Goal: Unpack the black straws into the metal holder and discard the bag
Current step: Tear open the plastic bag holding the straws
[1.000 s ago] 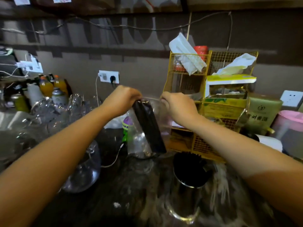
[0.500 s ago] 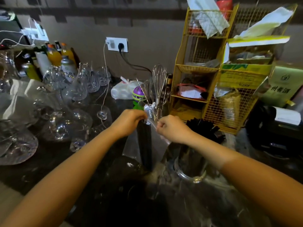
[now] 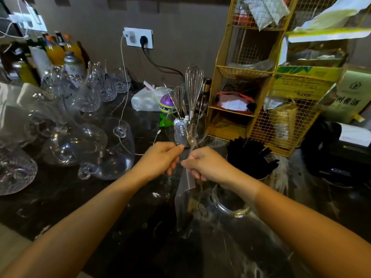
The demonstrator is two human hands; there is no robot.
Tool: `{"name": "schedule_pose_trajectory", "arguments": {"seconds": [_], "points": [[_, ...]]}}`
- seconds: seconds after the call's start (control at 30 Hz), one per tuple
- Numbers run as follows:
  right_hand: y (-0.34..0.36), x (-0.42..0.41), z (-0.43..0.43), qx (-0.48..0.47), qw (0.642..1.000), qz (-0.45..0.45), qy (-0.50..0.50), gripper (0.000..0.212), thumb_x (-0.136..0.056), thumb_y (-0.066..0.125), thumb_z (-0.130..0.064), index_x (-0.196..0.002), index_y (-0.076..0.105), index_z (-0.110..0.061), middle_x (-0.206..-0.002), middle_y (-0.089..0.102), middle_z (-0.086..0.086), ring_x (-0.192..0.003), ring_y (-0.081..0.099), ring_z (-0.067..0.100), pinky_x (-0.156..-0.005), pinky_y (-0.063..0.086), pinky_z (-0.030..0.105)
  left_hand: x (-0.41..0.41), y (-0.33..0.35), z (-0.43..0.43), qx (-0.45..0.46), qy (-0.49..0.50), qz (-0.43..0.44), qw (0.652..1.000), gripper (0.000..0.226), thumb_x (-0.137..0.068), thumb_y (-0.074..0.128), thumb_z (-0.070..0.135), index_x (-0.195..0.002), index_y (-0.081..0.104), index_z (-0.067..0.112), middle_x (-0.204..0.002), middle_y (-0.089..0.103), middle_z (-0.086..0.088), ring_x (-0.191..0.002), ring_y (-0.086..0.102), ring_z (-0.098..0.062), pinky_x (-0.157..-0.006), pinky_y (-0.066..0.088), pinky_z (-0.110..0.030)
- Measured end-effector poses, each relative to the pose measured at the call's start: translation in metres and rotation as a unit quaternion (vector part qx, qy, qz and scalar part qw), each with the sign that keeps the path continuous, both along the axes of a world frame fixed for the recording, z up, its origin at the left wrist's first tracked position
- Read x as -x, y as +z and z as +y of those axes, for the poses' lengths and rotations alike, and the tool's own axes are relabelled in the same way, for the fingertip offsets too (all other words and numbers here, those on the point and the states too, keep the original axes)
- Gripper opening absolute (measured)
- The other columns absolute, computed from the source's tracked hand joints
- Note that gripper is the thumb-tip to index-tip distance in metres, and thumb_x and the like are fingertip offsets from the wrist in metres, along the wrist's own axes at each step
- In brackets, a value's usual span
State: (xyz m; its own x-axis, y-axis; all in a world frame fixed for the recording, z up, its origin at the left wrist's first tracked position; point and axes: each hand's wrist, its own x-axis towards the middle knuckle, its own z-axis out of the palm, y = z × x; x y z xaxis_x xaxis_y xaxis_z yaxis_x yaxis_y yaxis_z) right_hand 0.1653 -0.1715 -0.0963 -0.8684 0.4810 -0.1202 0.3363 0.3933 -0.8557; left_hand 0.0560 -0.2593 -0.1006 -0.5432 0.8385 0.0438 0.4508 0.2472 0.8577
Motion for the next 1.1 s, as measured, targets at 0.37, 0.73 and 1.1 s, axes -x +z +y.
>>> {"name": "schedule_pose_trajectory", "arguments": {"seconds": [0.37, 0.73, 1.1], "points": [[-0.013, 0.000, -0.003, 0.076, 0.995, 0.056, 0.033, 0.018, -0.083, 0.059, -0.010, -0.066, 0.064, -0.006, -0.081, 0.066, 0.034, -0.080, 0.065, 0.038, -0.083, 0.051, 0.043, -0.001, -0.001, -0.002, 0.074, -0.151, -0.208, 0.964, 0.034, -0.091, 0.044, 0.027, -0.064, 0.062, 0.019, -0.045, 0.058, 0.004, -0.039, 0.050, -0.006, -0.035, 0.035, -0.012], [-0.003, -0.015, -0.015, 0.198, 0.976, 0.078, 0.040, 0.035, -0.085, 0.050, 0.007, -0.055, 0.049, -0.010, -0.019, 0.042, -0.008, -0.024, 0.044, -0.004, -0.036, 0.035, 0.004, -0.011, -0.006, -0.006, 0.065, -0.178, -0.228, 0.955, 0.036, -0.093, 0.038, 0.020, -0.067, 0.061, 0.014, -0.049, 0.059, 0.003, -0.046, 0.053, -0.008, -0.042, 0.042, -0.015], [-0.023, -0.017, -0.007, 0.237, 0.969, 0.077, -0.005, 0.032, -0.084, 0.059, -0.016, -0.055, 0.048, -0.012, -0.030, 0.041, -0.007, -0.029, 0.030, 0.001, -0.037, 0.021, 0.014, -0.014, -0.011, -0.006, 0.033, -0.124, -0.239, 0.963, 0.036, -0.093, 0.036, 0.015, -0.063, 0.056, 0.014, -0.051, 0.057, 0.004, -0.044, 0.050, -0.006, -0.043, 0.042, -0.015]]}}
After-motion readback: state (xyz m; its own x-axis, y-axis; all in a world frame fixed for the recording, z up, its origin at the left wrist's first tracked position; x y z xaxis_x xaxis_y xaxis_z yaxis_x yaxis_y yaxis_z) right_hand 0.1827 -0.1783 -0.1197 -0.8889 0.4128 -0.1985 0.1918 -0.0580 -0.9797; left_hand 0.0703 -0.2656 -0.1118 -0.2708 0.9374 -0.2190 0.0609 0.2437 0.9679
